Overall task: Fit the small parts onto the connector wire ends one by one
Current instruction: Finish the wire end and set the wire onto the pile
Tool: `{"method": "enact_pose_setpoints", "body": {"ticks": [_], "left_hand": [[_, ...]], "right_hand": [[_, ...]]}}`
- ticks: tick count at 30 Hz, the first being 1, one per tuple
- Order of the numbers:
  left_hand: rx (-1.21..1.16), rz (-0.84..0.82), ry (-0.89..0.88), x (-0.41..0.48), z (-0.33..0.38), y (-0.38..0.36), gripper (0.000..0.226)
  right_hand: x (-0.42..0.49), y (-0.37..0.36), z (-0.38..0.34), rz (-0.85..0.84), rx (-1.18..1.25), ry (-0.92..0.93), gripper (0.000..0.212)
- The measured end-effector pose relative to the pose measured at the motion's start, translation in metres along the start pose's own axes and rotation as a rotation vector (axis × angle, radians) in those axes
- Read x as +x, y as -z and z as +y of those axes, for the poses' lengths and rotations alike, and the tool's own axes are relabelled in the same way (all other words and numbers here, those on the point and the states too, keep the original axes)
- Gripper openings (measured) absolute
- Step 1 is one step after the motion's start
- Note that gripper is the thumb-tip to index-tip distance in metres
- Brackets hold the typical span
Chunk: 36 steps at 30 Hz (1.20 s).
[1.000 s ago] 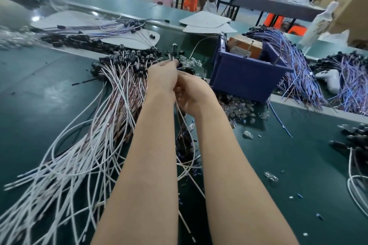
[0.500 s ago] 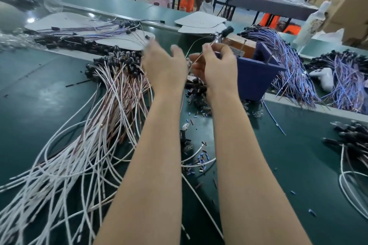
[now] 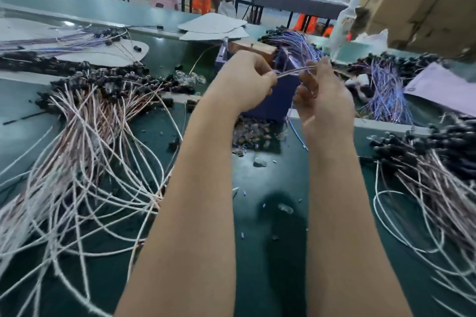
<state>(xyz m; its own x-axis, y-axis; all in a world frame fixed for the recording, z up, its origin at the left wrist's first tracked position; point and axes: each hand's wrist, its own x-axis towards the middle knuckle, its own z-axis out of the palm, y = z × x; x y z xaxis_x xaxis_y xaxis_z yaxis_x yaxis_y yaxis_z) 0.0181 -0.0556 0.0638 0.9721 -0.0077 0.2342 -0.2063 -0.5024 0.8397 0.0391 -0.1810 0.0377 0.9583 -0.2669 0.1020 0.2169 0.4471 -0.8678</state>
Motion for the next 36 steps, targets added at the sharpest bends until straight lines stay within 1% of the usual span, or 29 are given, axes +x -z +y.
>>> {"method": "enact_pose_setpoints", "body": {"ticks": [2,3,4,5,7,9,11,13,15,17,19,21,24,26,28,30,33,36], "left_hand": [[0.04,0.064,-0.007,0.005,0.0,-0.013,0.015],[0.029,0.085,-0.014,0.007,0.0,-0.019,0.014],[0.004,0.084,-0.023,0.009,0.001,-0.024,0.013],[-0.02,0.067,-0.033,0.01,0.001,-0.029,0.013],[-0.033,0.002,-0.022,0.011,-0.004,-0.035,0.018],[-0.026,-0.05,0.034,0.011,-0.013,-0.036,0.019],[0.001,-0.061,0.084,0.01,-0.024,-0.031,0.019],[0.025,-0.057,0.116,0.01,-0.032,-0.024,0.022],[0.082,-0.073,0.154,0.008,-0.038,-0.016,0.019],[0.147,-0.085,0.187,0.007,-0.042,-0.008,0.012],[0.153,-0.065,0.172,0.007,-0.044,-0.004,0.008],[0.1,-0.018,0.116,0.008,-0.041,-0.005,0.007],[0.039,0.026,0.062,0.01,-0.035,-0.018,0.007],[0.026,0.011,0.059,0.01,-0.034,-0.029,0.007],[0.003,0.0,0.078,0.01,-0.037,-0.036,0.007],[-0.033,-0.003,0.111,0.009,-0.039,-0.039,0.008],[-0.052,-0.024,0.16,0.009,-0.041,-0.036,0.01],[0.125,-0.129,0.175,0.008,-0.045,-0.024,0.018]], "right_hand": [[-0.002,0.001,0.009,-0.174,-0.203,-0.036,0.024],[-0.002,0.001,0.013,-0.212,-0.251,-0.025,0.026],[0.0,0.002,0.014,-0.201,-0.258,-0.001,0.028],[0.002,0.003,0.013,-0.151,-0.227,0.032,0.03],[0.008,0.011,0.009,0.015,-0.099,0.085,0.029],[0.014,0.022,0.003,0.203,0.025,0.116,0.028],[0.018,0.032,0.003,0.354,0.074,0.109,0.025],[0.021,0.035,0.008,0.442,0.068,0.072,0.021],[0.023,0.034,0.013,0.47,0.084,0.045,0.019],[0.025,0.033,0.016,0.462,0.11,0.039,0.02],[0.027,0.032,0.018,0.422,0.144,0.003,0.016],[0.026,0.029,0.02,0.316,0.187,-0.097,0.007],[0.019,0.019,0.026,0.107,0.14,-0.253,0.01],[0.015,0.013,0.03,-0.008,0.073,-0.289,0.012],[0.014,0.011,0.032,-0.078,0.033,-0.304,0.016],[0.014,0.012,0.033,-0.085,0.003,-0.297,0.016],[0.015,0.017,0.035,-0.019,-0.024,-0.235,0.018],[0.017,0.021,0.034,0.065,0.01,-0.17,0.021]]}}
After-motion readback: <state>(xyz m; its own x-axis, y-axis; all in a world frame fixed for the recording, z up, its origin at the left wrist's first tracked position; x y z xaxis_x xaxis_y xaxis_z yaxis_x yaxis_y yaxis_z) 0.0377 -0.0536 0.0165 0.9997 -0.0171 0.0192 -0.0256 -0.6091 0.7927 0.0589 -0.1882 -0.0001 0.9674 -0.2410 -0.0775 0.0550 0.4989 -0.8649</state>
